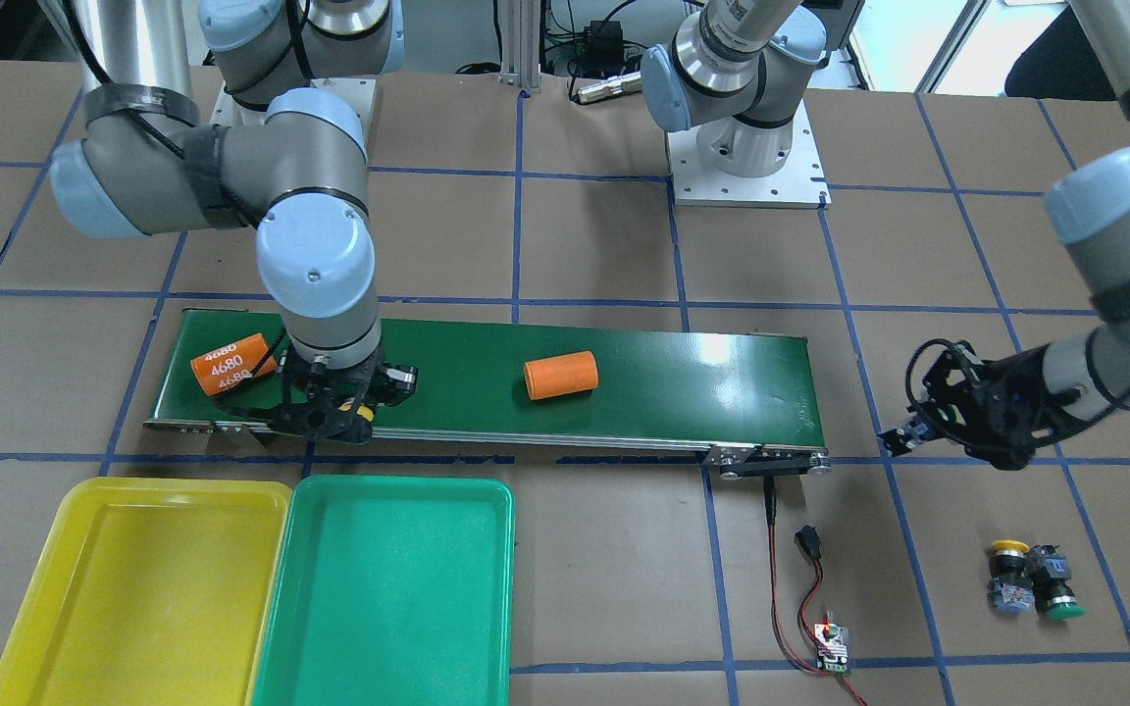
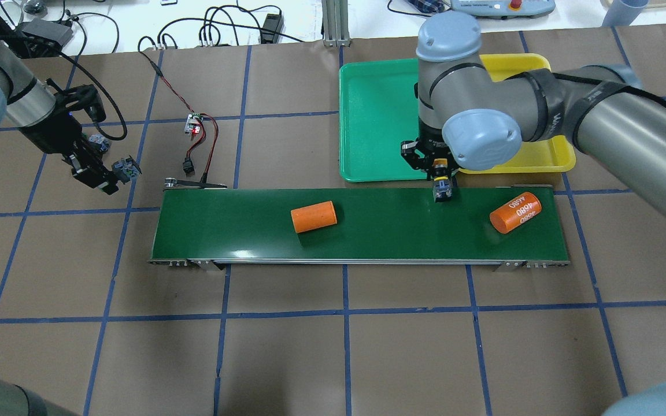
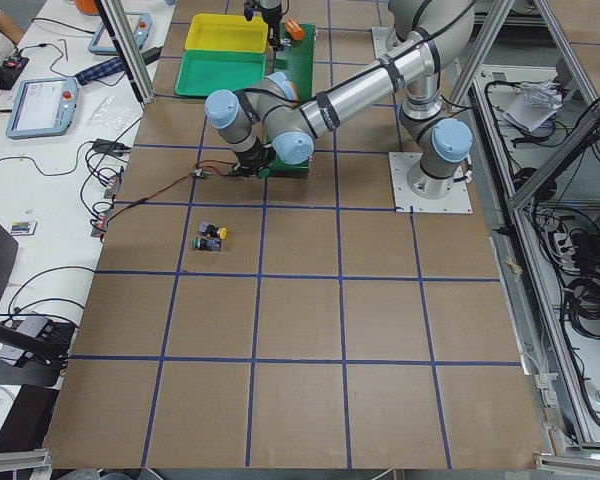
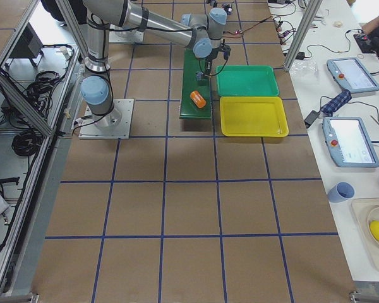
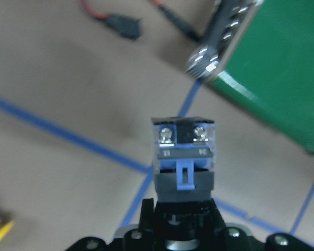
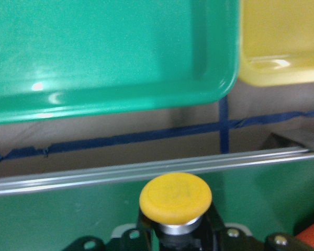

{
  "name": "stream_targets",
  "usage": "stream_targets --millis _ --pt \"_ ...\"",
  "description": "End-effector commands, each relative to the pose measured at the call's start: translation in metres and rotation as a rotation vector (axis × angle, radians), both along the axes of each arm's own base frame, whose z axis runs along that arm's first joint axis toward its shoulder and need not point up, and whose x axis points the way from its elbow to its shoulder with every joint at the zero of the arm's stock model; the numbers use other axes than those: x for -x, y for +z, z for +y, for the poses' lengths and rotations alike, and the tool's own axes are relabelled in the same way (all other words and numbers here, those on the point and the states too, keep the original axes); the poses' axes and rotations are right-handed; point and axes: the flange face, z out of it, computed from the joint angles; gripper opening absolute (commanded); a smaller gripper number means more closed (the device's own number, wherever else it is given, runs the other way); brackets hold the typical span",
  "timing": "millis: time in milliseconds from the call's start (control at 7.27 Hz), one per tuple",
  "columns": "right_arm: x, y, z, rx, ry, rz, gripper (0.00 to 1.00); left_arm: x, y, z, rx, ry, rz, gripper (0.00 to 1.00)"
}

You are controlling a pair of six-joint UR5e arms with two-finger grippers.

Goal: Sort buttons by color to trays
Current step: 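Lift yellow-topped button toward yellow tray while left carries its button to belt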

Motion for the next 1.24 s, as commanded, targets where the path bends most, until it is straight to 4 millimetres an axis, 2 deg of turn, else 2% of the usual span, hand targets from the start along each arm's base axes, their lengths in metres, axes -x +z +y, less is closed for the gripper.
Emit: stream_targets --millis 0,138,275,412,550,688,825,962,1100 --pt "0.092 0.02 -0.044 0.071 -0.048 0.012 0.0 0.065 0.006 0.045 -0.065 0.374 -0.104 0.0" --pt "0.127 0.017 -0.056 0.097 -0.029 0.011 0.0 0.115 0.01 0.06 -0.096 0.529 -0.175 0.0" --pt "0.144 0.012 -0.064 0.13 -0.029 0.015 0.0 0.149 0.008 0.07 -0.122 0.645 -0.22 0.0" --pt "0.148 -0.009 -0.077 0.154 -0.013 0.028 0.0 0.167 0.001 0.083 -0.162 0.781 -0.265 0.0" --pt "0.156 -0.017 -0.084 0.175 -0.007 0.034 0.0 0.173 -0.01 0.09 -0.162 0.889 -0.291 0.0" --pt "0.171 -0.025 -0.086 0.16 0.006 0.032 0.0 0.173 -0.019 0.077 -0.126 0.958 -0.291 0.0" --pt "0.191 -0.045 -0.091 0.132 0.026 0.035 0.0 0.174 -0.025 0.076 -0.132 0.965 -0.287 0.0" --pt "0.217 -0.044 -0.092 0.138 0.025 0.03 0.0 0.172 -0.026 0.072 -0.114 0.947 -0.274 0.0" --pt "0.221 -0.047 -0.093 0.138 0.02 0.029 0.0 0.171 -0.027 0.066 -0.088 0.954 -0.262 0.0"
